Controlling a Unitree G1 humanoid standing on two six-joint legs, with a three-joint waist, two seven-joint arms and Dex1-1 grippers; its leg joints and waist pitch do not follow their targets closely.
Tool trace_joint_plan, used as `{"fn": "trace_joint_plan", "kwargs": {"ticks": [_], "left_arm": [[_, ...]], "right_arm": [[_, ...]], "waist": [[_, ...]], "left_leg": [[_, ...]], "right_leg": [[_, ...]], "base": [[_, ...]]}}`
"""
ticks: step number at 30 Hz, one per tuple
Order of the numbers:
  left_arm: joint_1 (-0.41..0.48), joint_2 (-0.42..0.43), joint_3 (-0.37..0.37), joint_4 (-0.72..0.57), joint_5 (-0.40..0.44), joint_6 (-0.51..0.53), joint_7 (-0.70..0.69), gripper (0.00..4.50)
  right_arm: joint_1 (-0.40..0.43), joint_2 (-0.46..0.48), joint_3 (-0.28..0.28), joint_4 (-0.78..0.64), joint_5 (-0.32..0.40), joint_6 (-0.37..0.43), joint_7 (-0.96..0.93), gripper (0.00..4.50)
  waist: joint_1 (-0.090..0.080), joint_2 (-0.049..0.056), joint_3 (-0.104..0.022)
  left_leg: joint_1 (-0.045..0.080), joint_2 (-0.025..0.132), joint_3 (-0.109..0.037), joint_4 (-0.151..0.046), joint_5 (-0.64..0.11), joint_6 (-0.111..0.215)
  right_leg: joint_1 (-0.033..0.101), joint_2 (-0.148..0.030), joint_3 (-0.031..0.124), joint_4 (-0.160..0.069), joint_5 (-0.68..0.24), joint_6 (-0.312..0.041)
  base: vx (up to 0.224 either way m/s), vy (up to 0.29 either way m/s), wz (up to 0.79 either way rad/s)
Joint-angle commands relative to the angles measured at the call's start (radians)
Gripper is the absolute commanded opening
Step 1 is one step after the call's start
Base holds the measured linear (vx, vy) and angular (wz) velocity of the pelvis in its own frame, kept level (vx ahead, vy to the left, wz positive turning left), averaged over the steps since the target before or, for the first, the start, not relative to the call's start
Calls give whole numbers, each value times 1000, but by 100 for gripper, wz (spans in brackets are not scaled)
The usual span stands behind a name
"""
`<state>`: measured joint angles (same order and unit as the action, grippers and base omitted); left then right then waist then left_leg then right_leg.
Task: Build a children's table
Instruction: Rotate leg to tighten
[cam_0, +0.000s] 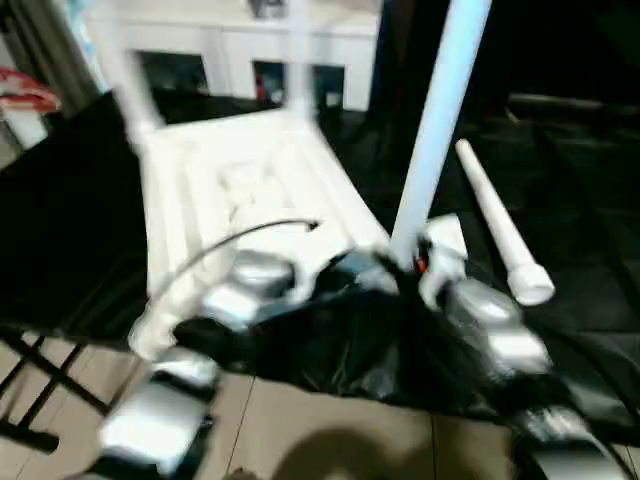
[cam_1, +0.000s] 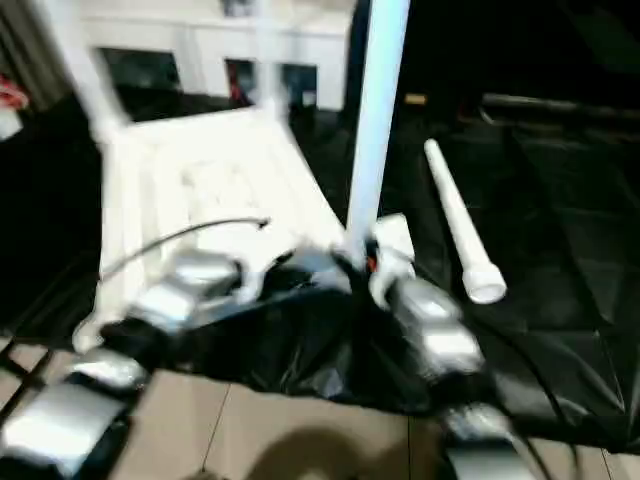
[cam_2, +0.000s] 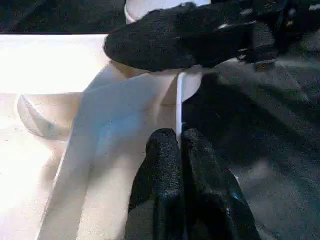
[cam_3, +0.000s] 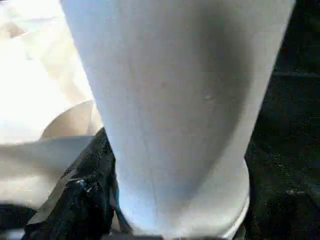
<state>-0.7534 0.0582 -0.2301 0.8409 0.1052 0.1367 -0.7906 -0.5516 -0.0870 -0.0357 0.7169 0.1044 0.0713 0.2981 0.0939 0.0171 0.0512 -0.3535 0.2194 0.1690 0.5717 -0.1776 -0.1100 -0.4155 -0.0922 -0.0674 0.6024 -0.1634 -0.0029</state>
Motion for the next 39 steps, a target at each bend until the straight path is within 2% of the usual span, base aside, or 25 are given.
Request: {"fn": "trace_joint_plan", "kwargs": {"ticks": [1, 5, 9, 16, 20, 24, 28, 29, 33, 39], "left_arm": [[-23, -67, -3, -56, -33, -20, -6, 0], [5, -60, -18, -96, -35, -14, -43, 0], [21, -26, -29, -114, -43, -22, -97, 0], [44, 60, -46, -148, -64, -43, -255, 0], [53, 112, -54, -161, -85, -55, -378, 0], [51, 159, -60, -158, -94, -69, -481, 0], [35, 197, -65, -131, -98, -82, -554, 0], [28, 210, -68, -117, -92, -93, -569, 0], [22, 229, -79, -105, -86, -103, -604, 0], [23, 238, -87, -103, -89, -110, -644, 0]], "right_arm": [[-2, 74, 57, 68, -17, -1, 26, 331], [-17, 85, 45, 89, -2, -22, 76, 366], [-6, 49, 66, 69, -10, -30, 132, 402], [49, -67, 114, -38, 17, -39, 391, 402], [102, -150, 158, -135, 42, -31, 595, 402], [141, -216, 187, -213, 74, -12, 736, 402], [168, -264, 204, -282, 100, 8, 832, 402], [178, -280, 216, -304, 91, -4, 849, 402], [200, -298, 224, -352, 106, 23, 883, 402], [228, -310, 236, -401, 132, 73, 919, 352]], "waist": [[8, -8, -70], [5, -7, -70], [3, -7, -68], [8, -6, -68], [24, -5, -73], [38, -4, -74], [53, -3, -72], [56, -3, -70], [61, -6, -70], [70, -7, -73]], "left_leg": [[-11, -8, 8, -60, -191, 41], [-12, -6, 9, -59, -181, 65], [-9, -6, 10, -60, -196, 71], [-8, -3, 10, -60, -201, 82], [-9, 2, 13, -54, -158, 107], [-4, 4, 15, -50, -157, 114], [-2, 7, 15, -52, -180, 105], [-2, 7, 14, -55, -198, 87], [-2, 8, 13, -57, -205, 71], [-5, 6, 12, -54, -181, 71]], "right_leg": [[61, -39, 29, -75, -240, -186], [66, -38, 29, -69, -176, -223], [65, -39, 30, -72, -192, -225], [67, -38, 31, -70, -177, -233], [69, -35, 30, -58, -86, -259], [66, -35, 30, -54, -66, -274], [63, -37, 30, -55, -92, -272], [62, -38, 30, -59, -127, -263], [63, -40, 33, -60, -155, -243], [64, -41, 32, -57, -141, -237]], "base": [[0, 0, 0], [0, 0, 0], [0, 0, 0], [0, 0, 0], [0, 0, 0], [0, 0, 0], [0, 0, 0], [0, 0, 0], [0, 0, 0], [0, 0, 0]]}}
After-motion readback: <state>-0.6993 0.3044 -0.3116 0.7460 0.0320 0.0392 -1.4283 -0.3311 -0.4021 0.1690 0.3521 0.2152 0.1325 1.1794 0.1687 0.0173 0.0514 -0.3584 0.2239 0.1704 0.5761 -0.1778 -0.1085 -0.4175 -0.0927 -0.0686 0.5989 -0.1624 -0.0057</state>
